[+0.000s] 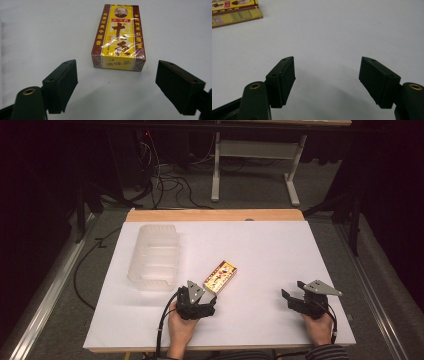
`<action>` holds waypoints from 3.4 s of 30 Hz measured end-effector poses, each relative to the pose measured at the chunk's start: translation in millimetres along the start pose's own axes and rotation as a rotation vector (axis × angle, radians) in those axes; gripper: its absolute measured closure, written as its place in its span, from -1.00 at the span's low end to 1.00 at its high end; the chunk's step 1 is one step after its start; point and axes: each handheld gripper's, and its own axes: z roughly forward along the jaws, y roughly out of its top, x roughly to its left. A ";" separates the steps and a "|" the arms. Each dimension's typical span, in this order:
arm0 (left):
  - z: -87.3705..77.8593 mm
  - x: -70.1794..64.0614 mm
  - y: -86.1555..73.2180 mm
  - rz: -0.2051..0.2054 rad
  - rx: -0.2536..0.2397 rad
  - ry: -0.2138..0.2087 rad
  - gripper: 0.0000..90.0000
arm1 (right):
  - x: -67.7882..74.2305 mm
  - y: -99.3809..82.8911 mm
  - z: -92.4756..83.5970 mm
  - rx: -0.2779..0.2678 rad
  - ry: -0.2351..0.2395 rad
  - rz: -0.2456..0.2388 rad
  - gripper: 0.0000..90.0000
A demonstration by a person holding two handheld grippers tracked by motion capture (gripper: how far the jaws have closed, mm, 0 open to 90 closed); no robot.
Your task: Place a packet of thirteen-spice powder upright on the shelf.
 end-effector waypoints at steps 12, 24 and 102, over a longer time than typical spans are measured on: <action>0.3 -0.5 0.0 0.001 0.000 0.004 -0.60 | 0.9 0.1 0.2 0.002 -0.004 -0.003 -0.36; -0.5 -0.6 -0.1 -0.003 -0.003 0.020 -0.64 | 1.3 0.0 0.2 0.004 -0.007 -0.003 -0.37; 26.7 -15.2 80.0 0.025 0.083 -0.073 -0.61 | 2.0 0.5 1.7 0.015 -0.010 -0.026 -0.38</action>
